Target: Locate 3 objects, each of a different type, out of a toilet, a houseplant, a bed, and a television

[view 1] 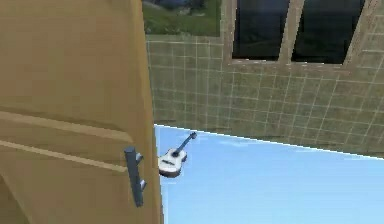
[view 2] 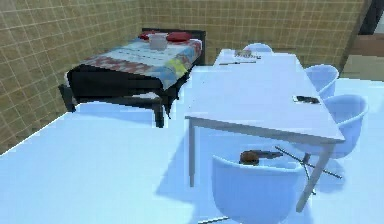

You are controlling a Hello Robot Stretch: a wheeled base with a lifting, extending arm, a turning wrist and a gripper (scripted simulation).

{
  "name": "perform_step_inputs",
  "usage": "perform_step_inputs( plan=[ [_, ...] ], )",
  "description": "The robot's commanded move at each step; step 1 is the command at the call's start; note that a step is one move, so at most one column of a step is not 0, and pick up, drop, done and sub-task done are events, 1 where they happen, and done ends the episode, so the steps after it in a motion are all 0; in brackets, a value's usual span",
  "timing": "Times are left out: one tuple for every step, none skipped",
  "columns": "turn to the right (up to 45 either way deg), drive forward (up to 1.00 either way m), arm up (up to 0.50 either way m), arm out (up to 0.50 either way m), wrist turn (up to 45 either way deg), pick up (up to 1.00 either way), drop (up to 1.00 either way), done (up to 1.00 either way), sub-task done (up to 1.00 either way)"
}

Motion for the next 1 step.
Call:
perform_step_inputs(
  plan=[
    [45.0, 0.00, 0.00, 0.00, 0.0, 0.00, 0.00, 0.00, 0.00]
  ],
)
